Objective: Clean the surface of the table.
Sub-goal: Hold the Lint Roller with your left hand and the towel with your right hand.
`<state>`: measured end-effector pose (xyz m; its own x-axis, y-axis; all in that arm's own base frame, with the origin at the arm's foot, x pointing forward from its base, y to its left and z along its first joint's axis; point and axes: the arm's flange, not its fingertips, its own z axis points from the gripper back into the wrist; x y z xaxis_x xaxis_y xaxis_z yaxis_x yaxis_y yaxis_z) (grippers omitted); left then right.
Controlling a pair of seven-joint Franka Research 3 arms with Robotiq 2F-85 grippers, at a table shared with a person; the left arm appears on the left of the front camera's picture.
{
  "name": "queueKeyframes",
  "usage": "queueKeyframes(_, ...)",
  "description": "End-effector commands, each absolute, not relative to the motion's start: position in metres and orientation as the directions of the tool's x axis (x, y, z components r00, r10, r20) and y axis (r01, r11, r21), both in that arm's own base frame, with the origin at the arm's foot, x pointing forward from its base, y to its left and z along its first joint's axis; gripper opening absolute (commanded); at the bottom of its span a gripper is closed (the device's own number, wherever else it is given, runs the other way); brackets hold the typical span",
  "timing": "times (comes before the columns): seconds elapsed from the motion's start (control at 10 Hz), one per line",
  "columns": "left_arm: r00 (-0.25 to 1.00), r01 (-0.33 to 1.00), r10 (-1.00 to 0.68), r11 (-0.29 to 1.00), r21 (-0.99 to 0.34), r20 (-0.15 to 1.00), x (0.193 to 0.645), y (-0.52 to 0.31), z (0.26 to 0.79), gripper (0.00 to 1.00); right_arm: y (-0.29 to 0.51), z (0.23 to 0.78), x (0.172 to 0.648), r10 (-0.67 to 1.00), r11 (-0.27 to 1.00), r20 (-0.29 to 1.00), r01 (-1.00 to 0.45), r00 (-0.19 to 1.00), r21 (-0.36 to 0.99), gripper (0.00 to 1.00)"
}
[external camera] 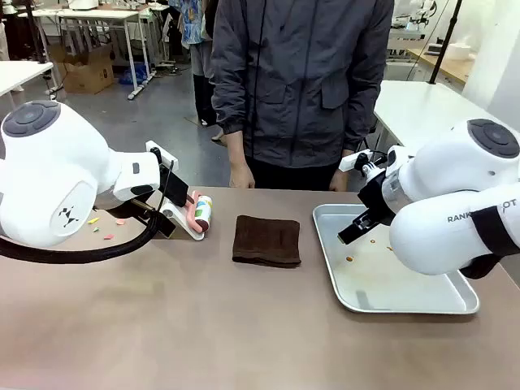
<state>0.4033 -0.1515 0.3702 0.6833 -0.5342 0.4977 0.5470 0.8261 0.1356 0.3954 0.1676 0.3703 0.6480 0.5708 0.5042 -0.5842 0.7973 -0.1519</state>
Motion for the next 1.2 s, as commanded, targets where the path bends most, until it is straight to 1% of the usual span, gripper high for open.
queueKeyframes(0.0,0.683,0.547,-0.534,0.826,0.136,0.498,0.4033,-0.1516,0.3702,1.0,0.1676,0.3703,0.3954,0.571,0.797,0.504,-0.584,0.648,-0.152,1.0)
queueKeyframes(1.1,0.683,0.547,-0.534,0.826,0.136,0.498,0.4033,-0.1516,0.3702,1.0,0.1676,0.3703,0.3954,0.571,0.797,0.504,-0.584,0.648,-0.152,1.0)
